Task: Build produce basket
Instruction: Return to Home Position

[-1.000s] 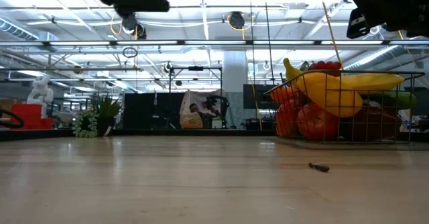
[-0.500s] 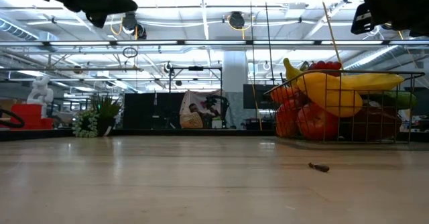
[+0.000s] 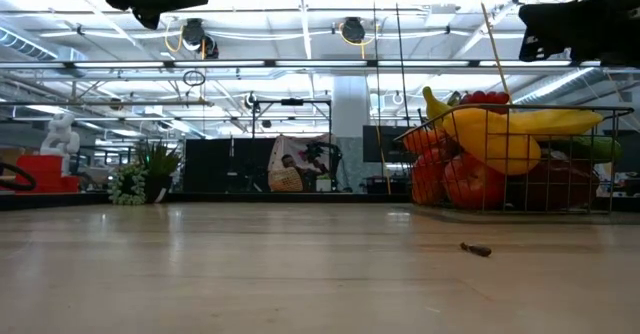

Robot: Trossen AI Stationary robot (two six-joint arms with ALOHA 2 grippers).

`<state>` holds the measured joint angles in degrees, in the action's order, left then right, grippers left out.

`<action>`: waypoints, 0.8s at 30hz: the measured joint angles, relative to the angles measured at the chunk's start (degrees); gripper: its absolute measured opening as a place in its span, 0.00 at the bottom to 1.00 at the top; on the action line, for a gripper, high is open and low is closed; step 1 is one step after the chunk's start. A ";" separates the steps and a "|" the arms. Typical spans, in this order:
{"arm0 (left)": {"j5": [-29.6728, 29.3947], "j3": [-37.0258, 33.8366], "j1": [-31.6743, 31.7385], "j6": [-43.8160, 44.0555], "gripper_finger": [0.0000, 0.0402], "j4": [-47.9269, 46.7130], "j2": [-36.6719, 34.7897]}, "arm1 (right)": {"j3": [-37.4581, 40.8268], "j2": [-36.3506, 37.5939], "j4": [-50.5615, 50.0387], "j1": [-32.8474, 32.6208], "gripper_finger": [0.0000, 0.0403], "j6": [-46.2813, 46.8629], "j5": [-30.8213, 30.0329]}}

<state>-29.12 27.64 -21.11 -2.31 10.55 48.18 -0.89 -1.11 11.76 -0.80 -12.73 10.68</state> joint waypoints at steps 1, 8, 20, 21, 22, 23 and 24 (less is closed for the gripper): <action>0.00 0.00 0.29 0.00 0.04 0.01 0.00 | 0.00 0.26 -0.14 0.57 0.00 0.28 0.00; 0.01 0.00 1.42 -0.79 0.01 0.24 0.00 | 0.02 1.01 -0.29 1.20 0.00 2.99 -0.18; 0.04 0.00 3.15 -4.68 0.02 4.50 0.00 | -0.22 1.01 -4.33 -4.29 0.00 4.85 -4.49; 0.04 0.00 3.15 -4.70 0.01 4.46 0.00 | -0.61 1.01 -4.85 -4.75 0.00 4.69 -4.88; 0.04 0.00 3.15 -4.70 0.01 4.44 0.02 | -1.12 1.01 -5.71 -5.05 0.00 4.54 -4.92; 0.04 0.01 3.15 -4.70 0.01 4.44 0.01 | -1.75 1.01 -6.73 -5.28 0.00 4.47 -4.85; 0.04 0.01 3.15 -4.69 0.01 4.44 0.02 | -2.32 1.01 -7.99 -5.45 0.00 4.49 -4.74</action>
<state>-29.08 27.65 -17.96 -7.00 14.98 48.21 -3.20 -0.10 3.77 -6.25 -8.24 5.93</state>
